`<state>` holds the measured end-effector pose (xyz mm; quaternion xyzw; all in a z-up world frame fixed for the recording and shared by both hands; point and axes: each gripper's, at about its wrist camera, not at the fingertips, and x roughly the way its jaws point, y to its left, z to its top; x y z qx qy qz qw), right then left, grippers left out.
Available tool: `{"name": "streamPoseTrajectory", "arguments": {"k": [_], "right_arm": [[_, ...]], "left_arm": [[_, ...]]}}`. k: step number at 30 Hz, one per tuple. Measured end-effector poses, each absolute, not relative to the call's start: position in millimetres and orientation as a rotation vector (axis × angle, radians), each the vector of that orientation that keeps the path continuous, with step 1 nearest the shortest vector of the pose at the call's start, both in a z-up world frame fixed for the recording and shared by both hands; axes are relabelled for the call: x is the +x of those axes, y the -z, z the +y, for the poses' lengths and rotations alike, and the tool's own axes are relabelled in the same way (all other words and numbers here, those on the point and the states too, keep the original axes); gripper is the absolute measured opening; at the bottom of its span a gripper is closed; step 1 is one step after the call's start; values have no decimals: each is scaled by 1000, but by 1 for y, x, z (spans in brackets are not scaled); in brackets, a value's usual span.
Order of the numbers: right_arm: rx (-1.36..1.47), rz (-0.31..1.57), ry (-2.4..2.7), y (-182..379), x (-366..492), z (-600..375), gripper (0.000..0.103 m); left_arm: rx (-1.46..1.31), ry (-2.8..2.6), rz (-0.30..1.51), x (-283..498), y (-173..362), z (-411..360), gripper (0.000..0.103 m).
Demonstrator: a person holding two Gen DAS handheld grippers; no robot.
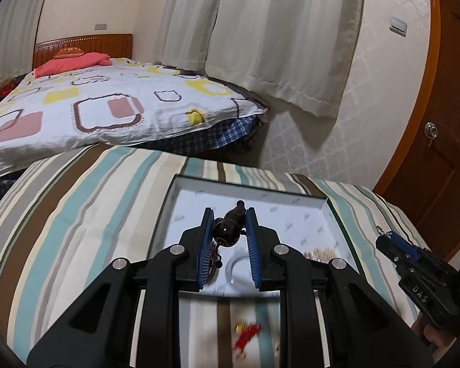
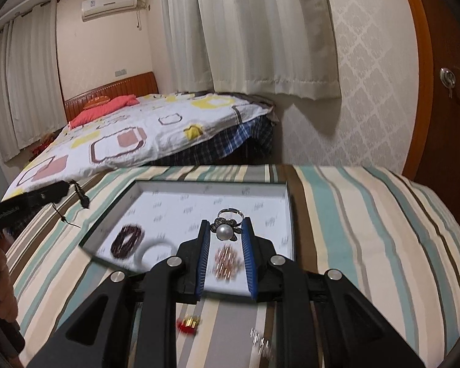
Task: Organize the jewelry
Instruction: 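Lift the black pendant toward the box with left tool while right tool carries the ring, then open left tool to drop the pendant in the box while right tool lowers the ring inside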
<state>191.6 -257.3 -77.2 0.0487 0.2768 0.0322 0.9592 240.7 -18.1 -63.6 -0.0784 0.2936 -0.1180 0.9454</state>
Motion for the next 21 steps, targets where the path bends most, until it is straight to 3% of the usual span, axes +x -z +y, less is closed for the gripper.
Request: {"name": "streamPoseTrajectory", "arguments": {"k": [13, 21], "right_arm": [[123, 705, -64, 130, 279, -285, 22], [126, 817, -48, 160, 300, -294, 22]], "left_arm": [[-104, 216, 777, 349, 131, -55, 21], [-84, 185, 895, 373, 166, -59, 21]]}}
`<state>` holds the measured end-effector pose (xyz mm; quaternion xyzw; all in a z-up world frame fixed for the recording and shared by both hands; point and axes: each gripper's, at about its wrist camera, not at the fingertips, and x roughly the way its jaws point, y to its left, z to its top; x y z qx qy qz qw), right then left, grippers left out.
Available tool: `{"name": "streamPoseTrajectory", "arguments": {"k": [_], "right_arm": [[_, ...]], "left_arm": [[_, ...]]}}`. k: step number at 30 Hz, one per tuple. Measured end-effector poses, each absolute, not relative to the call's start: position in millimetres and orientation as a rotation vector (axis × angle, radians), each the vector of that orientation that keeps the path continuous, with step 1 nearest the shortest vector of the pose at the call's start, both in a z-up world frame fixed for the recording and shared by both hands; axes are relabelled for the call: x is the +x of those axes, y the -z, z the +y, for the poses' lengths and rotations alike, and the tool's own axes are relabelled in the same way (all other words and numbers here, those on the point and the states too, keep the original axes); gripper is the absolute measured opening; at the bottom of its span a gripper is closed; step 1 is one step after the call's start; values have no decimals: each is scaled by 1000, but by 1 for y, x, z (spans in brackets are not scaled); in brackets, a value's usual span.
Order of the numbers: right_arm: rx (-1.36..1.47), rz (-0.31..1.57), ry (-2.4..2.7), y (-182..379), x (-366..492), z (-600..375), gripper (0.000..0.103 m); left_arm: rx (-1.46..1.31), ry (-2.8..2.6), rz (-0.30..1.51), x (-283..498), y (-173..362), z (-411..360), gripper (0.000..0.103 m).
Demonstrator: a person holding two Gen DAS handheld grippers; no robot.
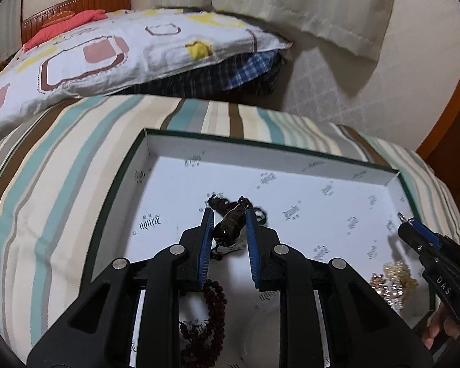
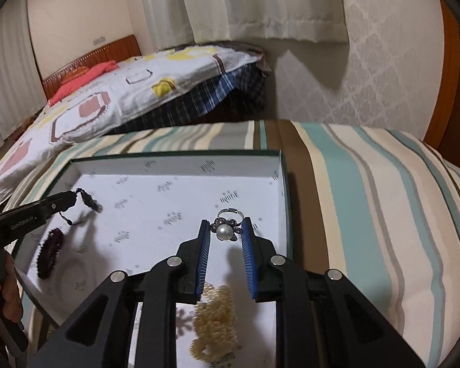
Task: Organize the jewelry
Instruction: 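Open left tool to drop the pendant in the box while right tool lowers the ring inside, then release the ring with right tool and withdraw both tools from the box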
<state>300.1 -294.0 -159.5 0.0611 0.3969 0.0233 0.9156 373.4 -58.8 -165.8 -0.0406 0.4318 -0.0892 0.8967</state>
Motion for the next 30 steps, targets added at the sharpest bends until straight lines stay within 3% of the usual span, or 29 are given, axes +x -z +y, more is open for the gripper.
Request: {"name": "streamPoseTrajectory", "arguments": {"k": [10, 15, 19, 30], "right_arm": [[105, 873, -49, 165, 305, -290, 22], [108, 873, -56, 165, 305, -290, 25], [116, 843, -53, 159, 300, -289, 37], [129, 705, -33, 118, 255, -290, 37]], "left_arm": [[-75, 184, 971, 379, 177, -59, 24], [-71, 189, 966, 379, 176, -61, 41], [-81, 189, 948, 374, 173, -58, 46], [-120, 208, 781, 320, 127, -44, 61]]}}
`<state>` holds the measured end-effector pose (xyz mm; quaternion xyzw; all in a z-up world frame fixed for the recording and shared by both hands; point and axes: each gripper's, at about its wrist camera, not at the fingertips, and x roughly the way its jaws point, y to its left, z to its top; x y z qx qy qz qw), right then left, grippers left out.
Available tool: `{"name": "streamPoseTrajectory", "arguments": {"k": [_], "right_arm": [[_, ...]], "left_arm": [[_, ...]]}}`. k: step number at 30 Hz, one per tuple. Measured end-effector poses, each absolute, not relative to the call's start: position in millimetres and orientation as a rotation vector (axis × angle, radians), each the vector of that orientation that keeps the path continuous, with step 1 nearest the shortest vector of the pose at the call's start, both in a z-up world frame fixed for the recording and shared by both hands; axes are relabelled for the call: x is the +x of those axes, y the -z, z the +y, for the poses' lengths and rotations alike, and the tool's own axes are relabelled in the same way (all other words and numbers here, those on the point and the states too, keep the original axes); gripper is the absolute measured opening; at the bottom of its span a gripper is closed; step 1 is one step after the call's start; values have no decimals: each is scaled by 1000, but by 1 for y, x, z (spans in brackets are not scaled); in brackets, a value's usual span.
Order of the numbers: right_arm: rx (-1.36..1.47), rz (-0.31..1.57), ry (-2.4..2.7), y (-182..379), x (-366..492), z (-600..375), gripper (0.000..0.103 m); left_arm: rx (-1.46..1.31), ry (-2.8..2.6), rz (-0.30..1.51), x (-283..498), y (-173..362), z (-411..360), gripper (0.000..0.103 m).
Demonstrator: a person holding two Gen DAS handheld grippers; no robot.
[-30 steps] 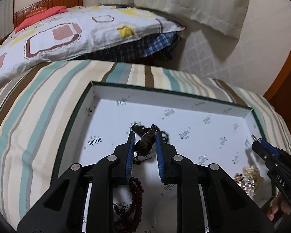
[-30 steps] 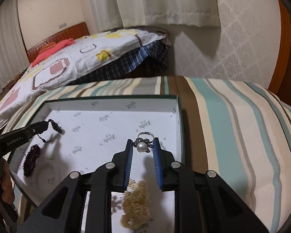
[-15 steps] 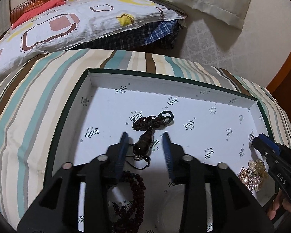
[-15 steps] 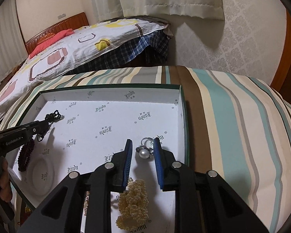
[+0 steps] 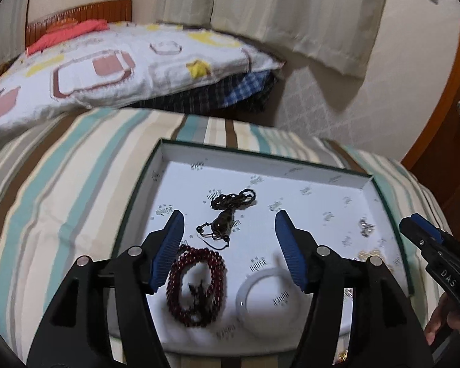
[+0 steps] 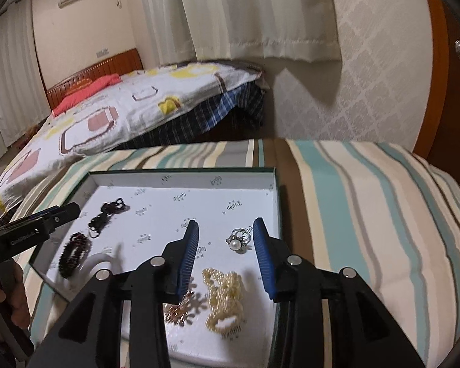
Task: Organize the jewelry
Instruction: 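Release the ring with right tool and withdraw both tools from the box, then grasp the red tassel charm with gold coin using the left tool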
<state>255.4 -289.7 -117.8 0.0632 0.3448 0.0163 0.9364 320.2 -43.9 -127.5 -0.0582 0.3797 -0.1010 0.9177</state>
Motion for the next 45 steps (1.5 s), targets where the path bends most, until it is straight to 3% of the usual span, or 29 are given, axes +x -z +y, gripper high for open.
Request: {"name": "streamPoseTrajectory", "arguments": {"k": [12, 40, 45], "right_arm": [[154, 689, 11, 125, 188, -288, 37], [170, 750, -3, 157, 125, -275, 37], [181, 754, -5, 159, 125, -274, 37]], "left_arm": [[-115, 205, 667, 243, 111, -31, 64], [-18, 247, 823, 180, 173, -50, 64], [6, 267, 859, 186, 178, -58, 51]]}}
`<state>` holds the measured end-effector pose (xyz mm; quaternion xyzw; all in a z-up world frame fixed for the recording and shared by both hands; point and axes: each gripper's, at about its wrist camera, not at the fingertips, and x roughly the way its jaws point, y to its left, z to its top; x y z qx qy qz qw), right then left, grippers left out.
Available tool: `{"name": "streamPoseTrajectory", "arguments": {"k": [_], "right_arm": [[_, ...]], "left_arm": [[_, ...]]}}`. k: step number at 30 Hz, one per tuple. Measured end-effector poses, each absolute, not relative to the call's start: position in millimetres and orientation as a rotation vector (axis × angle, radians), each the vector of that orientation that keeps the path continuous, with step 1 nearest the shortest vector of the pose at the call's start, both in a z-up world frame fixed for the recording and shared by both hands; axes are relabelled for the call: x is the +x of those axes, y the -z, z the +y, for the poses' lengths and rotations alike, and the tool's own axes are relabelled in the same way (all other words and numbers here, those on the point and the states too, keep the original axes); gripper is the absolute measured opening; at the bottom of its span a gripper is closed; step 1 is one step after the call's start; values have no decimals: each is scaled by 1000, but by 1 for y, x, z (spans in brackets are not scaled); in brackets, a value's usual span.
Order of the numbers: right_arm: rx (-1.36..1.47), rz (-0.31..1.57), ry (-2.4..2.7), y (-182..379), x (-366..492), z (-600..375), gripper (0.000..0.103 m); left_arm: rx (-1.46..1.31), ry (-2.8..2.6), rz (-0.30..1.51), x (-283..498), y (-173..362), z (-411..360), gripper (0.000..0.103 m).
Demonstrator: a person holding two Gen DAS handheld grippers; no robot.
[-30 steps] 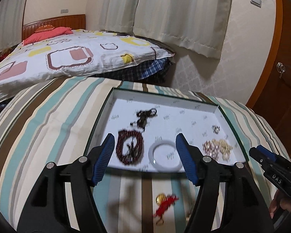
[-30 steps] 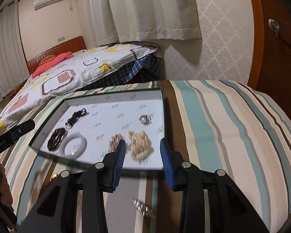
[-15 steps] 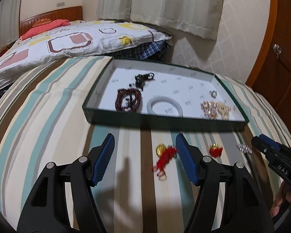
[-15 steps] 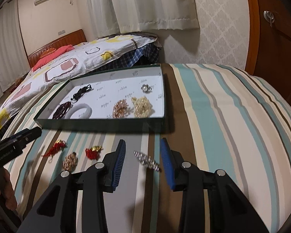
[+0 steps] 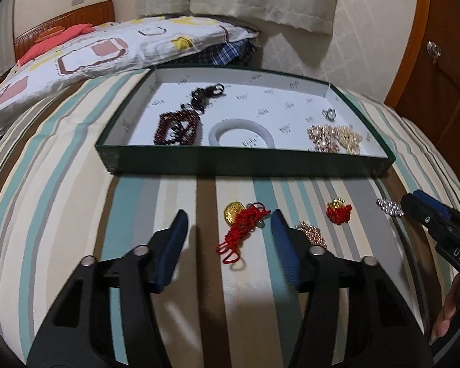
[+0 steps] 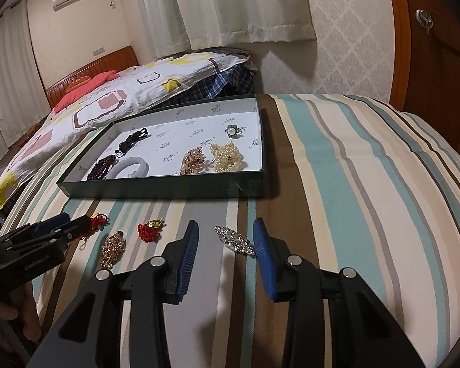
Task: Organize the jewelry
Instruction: 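Grasp the red tassel charm with gold coin using the left tool, then carry the red tassel toward the box with left tool while right tool grasps the gold brooch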
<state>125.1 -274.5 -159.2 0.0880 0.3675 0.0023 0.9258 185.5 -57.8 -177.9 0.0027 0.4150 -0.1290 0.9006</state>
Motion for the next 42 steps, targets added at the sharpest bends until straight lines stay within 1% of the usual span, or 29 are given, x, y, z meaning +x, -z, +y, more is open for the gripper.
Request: {"name": "streamPoseTrajectory", "arguments": {"k": [2, 5, 6, 7, 8, 9, 10, 11, 21, 29, 42], "right_arm": [[183, 755, -5, 159, 126, -275, 37], [184, 758, -7, 159, 126, -275, 37], [184, 759, -7, 160, 126, -275, 37], [184, 759, -8, 160, 126, -275, 37], [183, 761, -9, 160, 126, -275, 37], [182, 761, -9, 160, 126, -274, 37], [182, 762, -10, 160, 127, -274, 37], [181, 762, -11, 160, 127, -273, 37], [156, 763, -45, 158, 129, -257, 37], [120, 767, -117, 155, 132, -225, 37], [65, 845, -218, 172, 147, -170, 37]], "left_arm": [[6, 272, 873, 188, 180, -59, 49], [-6, 277, 901, 192, 184, -58, 42], [-8, 281, 899, 193, 184, -58, 37], [-6, 288, 900, 193, 184, -59, 36], [-2, 294, 901, 194, 184, -60, 25], [6, 297, 902, 194, 184, -61, 18], [7, 301, 903, 195, 184, -61, 17], [3, 306, 903, 195, 184, -61, 12], [-21, 276, 856, 188, 175, -43, 11], [-57, 219, 822, 176, 160, -12, 11], [-118, 130, 804, 167, 153, 31, 11]]}}
